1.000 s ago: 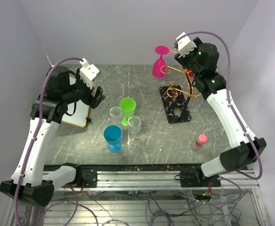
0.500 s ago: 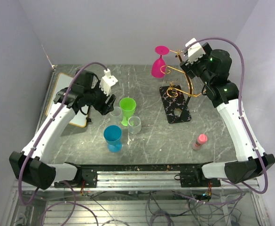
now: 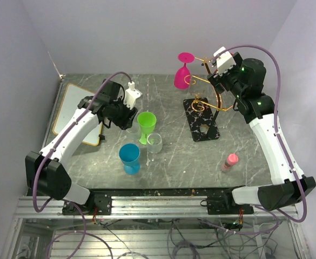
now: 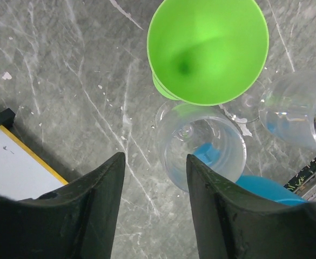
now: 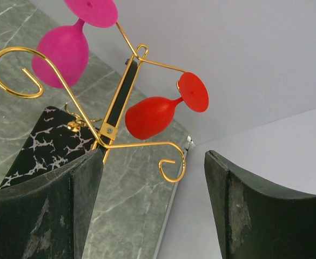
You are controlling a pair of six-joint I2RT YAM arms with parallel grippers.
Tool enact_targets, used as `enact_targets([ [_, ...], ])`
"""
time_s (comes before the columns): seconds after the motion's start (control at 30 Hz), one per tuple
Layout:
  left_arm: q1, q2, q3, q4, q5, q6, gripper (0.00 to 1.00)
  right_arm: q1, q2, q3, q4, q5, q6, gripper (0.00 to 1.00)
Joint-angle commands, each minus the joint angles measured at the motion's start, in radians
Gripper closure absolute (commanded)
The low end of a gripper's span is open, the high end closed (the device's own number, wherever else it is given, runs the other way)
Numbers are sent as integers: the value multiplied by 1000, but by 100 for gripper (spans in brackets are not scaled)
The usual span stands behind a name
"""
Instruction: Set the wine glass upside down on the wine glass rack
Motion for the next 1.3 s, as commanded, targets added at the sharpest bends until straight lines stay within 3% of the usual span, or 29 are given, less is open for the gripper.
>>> enact_targets([
  [0.0,-14,21,46,16,-35,-18,45,-11,-21,-7,2,-25,21,25],
  [0.57,-31,48,18,5,-69,34,76,-45,-13,-24,2,-88,44,24],
  [0.77,-31,7,29,-23,-155,106,92,-79,-8,-13,-1,-132,67,23],
  [1.1,-31,-132,32,-79,-275,202,93,-135,-5,7,-26,-203,37,19],
  [1.27,-31,-207,37,-92,-265,219,93,-163,-10,26,-44,-209,3,18],
])
